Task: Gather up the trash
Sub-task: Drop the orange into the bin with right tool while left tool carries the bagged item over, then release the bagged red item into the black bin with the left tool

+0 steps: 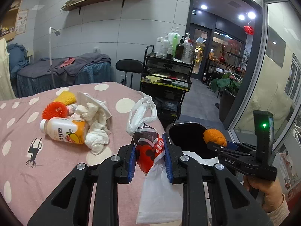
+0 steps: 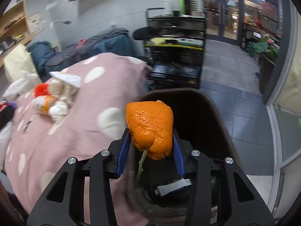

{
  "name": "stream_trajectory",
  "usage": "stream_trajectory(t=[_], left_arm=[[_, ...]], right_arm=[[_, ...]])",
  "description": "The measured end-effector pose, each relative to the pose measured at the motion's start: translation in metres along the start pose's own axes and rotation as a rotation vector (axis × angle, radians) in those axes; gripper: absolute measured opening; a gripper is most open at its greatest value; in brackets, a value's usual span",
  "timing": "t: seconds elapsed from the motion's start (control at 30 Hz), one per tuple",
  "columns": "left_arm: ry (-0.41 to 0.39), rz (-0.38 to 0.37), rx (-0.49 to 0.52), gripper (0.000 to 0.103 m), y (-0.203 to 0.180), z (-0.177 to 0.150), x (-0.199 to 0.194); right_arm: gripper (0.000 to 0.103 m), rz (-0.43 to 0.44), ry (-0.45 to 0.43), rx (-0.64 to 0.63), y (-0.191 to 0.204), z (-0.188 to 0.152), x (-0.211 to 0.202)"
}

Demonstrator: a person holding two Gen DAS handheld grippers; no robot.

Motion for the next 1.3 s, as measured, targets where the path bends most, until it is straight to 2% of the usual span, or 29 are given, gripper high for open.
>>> stream_trajectory(t=[0.13,0.3,0.43,0.6,0.67,0.7,0.73,0.93,1.1,1.3], left_arm=[[0.01,-0.035,0.014,0.025,-0.017,0.003,0.013],[0.032,-0.061,0.033,0.025,-0.029,0.005,0.025],[0.052,-0.071,0.031,0.025,-0.033,0.002,0.031],[0.066,-0.067,0.035,0.025,-0.038,-0.001,0.035],[0.072,-0.066,0.036,0.025,-0.04,-0.002,0.037],[0.074,-0.066,0.035,0.025,-0.041,-0.002,0.038],[0.077,-0.066,0.036,0.025,-0.04,-0.001,0.039],[0.084,-0.09,0.047,0.025,-0.052,0.005,0.043],[0.094,-0.121,0.128,0.025,-0.084,0.011,0.051],[0.194,-0.215,0.191,0.025,-0.127,0.006,0.082]], right_arm=[[0.043,-0.099,0.063,0.073,-0.037,-0.003,0.031],[0.043,-0.149,0.201,0.139,-0.07,-0.015,0.08],[0.044,-0.176,0.277,0.141,-0.077,-0.023,0.108],[0.046,-0.206,0.326,0.116,-0.074,-0.03,0.124],[0.056,-0.211,0.311,0.135,-0.075,-0.029,0.12],[0.066,-0.225,0.303,0.137,-0.075,-0.029,0.117],[0.07,-0.236,0.288,0.138,-0.075,-0.029,0.112],[0.07,-0.189,0.211,0.156,-0.076,-0.027,0.078],[0.072,-0.173,0.134,0.158,-0.072,-0.028,0.04],[0.072,-0.171,0.094,0.178,-0.077,-0.026,0.016]])
Point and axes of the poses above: each gripper's, at about its wrist camera, not at the fingertips, and x roughly the way its jaws point, y to its left, z to its top, the point moved 2 cm from there along x, roughly the way its jaws point, and after that the axes turned 2 degrees about y, right-handed, at the moved point
